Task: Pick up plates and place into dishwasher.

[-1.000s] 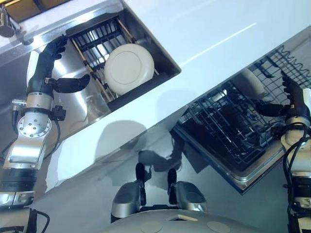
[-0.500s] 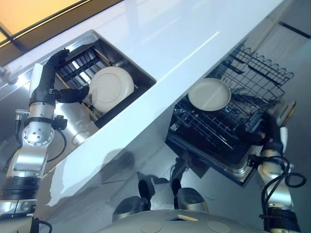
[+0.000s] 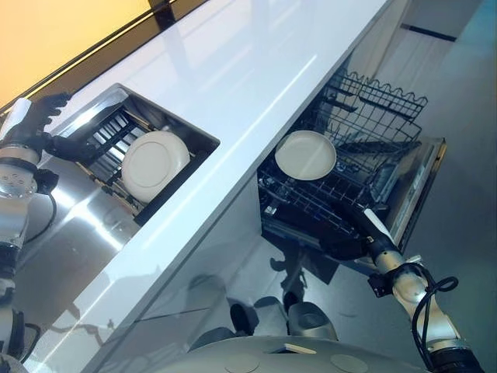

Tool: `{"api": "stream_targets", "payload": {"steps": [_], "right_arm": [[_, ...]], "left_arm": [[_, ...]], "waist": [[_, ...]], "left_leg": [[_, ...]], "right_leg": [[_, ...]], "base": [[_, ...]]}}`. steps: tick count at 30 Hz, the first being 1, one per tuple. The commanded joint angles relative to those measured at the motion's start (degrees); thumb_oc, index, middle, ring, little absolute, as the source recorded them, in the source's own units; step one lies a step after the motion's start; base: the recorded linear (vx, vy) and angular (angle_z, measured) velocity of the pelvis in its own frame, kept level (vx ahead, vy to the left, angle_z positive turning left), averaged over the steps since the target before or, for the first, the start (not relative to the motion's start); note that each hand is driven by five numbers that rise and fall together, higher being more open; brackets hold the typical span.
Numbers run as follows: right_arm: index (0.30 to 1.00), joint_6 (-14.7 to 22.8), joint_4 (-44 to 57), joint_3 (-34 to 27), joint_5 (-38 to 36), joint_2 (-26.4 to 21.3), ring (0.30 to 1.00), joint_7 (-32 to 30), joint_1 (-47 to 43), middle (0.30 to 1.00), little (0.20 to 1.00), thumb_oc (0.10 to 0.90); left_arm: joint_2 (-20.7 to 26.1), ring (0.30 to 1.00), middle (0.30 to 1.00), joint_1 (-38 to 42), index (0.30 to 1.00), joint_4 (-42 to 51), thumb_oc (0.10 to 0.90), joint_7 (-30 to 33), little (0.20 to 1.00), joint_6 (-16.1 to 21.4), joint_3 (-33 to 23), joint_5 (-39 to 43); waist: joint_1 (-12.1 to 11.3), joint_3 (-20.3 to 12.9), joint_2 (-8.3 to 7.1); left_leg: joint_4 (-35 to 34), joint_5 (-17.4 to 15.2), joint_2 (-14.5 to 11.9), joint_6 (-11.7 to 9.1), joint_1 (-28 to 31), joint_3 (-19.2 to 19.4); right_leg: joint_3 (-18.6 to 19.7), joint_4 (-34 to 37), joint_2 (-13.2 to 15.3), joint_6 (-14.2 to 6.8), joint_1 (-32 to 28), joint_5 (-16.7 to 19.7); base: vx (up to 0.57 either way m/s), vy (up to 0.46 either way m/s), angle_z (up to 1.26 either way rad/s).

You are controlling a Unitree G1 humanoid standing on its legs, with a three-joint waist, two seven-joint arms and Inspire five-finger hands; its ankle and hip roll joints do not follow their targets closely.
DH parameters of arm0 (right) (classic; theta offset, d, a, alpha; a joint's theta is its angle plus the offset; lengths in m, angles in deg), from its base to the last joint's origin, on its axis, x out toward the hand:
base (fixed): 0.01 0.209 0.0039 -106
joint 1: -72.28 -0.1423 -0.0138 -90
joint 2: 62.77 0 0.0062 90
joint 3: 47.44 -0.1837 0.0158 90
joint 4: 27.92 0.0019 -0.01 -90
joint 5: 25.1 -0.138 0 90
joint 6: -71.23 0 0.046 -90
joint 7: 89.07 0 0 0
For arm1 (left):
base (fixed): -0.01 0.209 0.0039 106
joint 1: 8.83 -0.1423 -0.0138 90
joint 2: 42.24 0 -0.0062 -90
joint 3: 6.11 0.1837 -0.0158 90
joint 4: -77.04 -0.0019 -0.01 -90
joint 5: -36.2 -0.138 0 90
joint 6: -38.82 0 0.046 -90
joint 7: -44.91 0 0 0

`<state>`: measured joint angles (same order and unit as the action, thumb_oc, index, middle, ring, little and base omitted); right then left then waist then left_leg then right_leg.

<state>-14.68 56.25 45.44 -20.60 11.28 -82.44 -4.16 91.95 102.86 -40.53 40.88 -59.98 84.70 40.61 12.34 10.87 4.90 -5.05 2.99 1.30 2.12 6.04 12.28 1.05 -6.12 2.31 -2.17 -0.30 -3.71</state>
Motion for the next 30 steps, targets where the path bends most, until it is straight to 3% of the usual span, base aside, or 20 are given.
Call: {"api": "stream_targets", "payload": {"steps": [1, 7, 12, 18, 25, 30], "right_arm": [[0.900, 6.4, 6.8, 4.1, -0.2, -2.6, 0.900, 3.4, -0.4, 0.900, 0.900, 0.800], [0.900, 4.4, 7.5, 5.0, -0.4, -4.7, 0.900, 4.2, 0.2, 0.900, 0.900, 0.800], [0.900, 4.5, 7.6, 5.4, -0.6, -6.4, 0.900, 3.6, 1.6, 0.900, 0.900, 0.800], [0.900, 4.5, 7.0, 6.0, -0.6, -7.7, 0.900, 2.7, 1.9, 0.900, 0.900, 0.800], [0.900, 4.7, 7.0, 5.8, -1.5, -10.2, 0.900, 1.1, 1.2, 0.900, 0.900, 0.800], [0.900, 5.2, 6.3, 6.4, -1.8, -10.9, 0.900, -0.8, 0.7, 0.900, 0.900, 0.800]], "left_arm": [[7.2, 0.900, 0.900, 8.7, 0.900, -3.0, 0.800, -2.4, 0.900, -0.8, 1.7, 1.8], [8.6, 0.900, 0.900, 10.0, 0.900, -7.7, 0.800, -12.1, 0.900, -4.2, 5.6, 4.1], [8.0, 0.900, 0.900, 8.7, 0.900, -7.2, 0.800, -14.0, 0.900, -3.1, 6.2, 11.5], [4.3, 0.900, 0.900, 10.5, 0.900, -6.8, 0.800, -10.9, 0.900, -2.5, 7.5, 18.6], [0.7, 0.900, 0.900, 13.3, 0.900, -8.7, 0.800, -5.1, 0.900, -1.0, 10.0, 21.1], [0.0, 0.900, 0.900, 16.3, 0.900, -9.3, 0.800, 2.9, 0.900, 0.0, 10.2, 22.7]], "waist": [[1.4, -3.1, 0.72], [1.8, -2.4, 0.75], [2.2, -1.1, 1.03], [3.2, 0.6, 1.84], [4.6, 4.2, 3.29], [5.2, 6.5, 3.43]], "left_leg": [[5.0, -9.6, 4.7, 1.8, -0.9, -1.1], [5.4, -9.8, 4.9, 1.9, -1.2, -0.9], [6.3, -10.2, 5.2, 2.1, -2.0, -0.4], [6.3, -9.8, 5.8, 2.0, -3.2, 0.2], [6.2, -8.6, 6.4, 1.5, -6.0, 0.6], [6.0, -7.8, 6.3, 1.2, -7.6, 1.0]], "right_leg": [[1.9, -7.0, 0.4, -7.9, 5.4, 1.3], [2.2, -6.5, 0.4, -8.0, 6.0, 1.6], [2.2, -6.3, 0.5, -8.0, 7.3, 1.8], [2.4, -7.4, 0.5, -7.7, 9.8, 2.2], [3.1, -8.0, 0.0, -6.9, 12.7, 1.5], [3.4, -7.8, -0.5, -6.6, 14.1, 1.3]], "base": [[0.07, 0.023, 0.00], [0.07, 0.028, -0.04], [0.08, 0.045, -0.04], [0.08, 0.064, -0.07], [0.02, 0.071, -0.01], [0.00, 0.004, -0.04]]}}
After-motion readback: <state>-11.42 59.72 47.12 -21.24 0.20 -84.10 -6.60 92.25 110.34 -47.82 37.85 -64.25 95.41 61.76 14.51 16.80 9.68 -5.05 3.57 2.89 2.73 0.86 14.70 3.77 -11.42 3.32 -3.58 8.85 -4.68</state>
